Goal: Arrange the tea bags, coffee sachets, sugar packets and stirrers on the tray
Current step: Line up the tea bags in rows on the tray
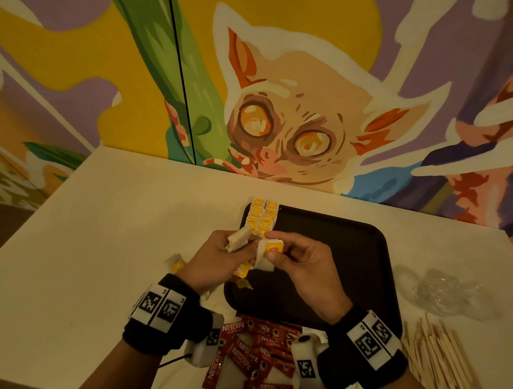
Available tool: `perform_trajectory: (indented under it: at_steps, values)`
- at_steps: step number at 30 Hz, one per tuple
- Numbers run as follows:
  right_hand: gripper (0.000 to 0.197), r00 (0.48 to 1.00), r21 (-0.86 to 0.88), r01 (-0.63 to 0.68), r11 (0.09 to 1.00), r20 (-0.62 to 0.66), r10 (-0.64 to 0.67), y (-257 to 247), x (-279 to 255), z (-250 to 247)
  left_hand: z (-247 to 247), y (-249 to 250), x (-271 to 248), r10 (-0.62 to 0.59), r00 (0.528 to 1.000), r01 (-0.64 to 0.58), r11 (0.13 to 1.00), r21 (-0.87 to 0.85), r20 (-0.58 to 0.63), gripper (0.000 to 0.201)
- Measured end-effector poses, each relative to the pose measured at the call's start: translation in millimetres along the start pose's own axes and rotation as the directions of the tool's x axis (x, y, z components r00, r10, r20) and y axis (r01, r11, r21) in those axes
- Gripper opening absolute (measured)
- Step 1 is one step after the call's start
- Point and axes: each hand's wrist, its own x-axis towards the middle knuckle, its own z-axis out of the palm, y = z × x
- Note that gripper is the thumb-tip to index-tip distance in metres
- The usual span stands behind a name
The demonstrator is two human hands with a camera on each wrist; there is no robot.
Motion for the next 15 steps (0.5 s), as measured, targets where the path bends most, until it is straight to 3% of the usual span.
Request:
perform_trajectory:
  at_steps: [2, 7, 11, 15]
  values:
    - [0.026, 1.0, -0.017, -0.014, 1.0, -0.006, 0.014, 2.0, 0.9, 0.3, -0.6, -1.4, -0.5, 0.007, 1.0, -0.007, 1.0, 0.009, 0.007, 0.019]
    - [0.02, 0.998, -0.072, -0.045, 0.996, -0.042, 0.042, 1.9, 4.1, -1.6, -3.0, -2.3, -2.3, 0.069, 0.997, -0.071, 0.992, 0.104, 0.014, 0.044]
    - [0.017, 1.0, -0.097, -0.024, 0.995, -0.013, 0.023, 1.8, 4.3, -1.0, -2.1, 0.7, 0.2, 0.178, 0.982, -0.173, 0.982, 0.072, -0.065, 0.021]
    - [0.014, 1.0, -0.143, 0.0, 0.99, 0.005, 0.0, 5.0, 5.4, -0.4, -3.4, 1.6, 2.4, 0.248, 0.969, -0.245, 0.959, 0.141, -0.005, 0.016]
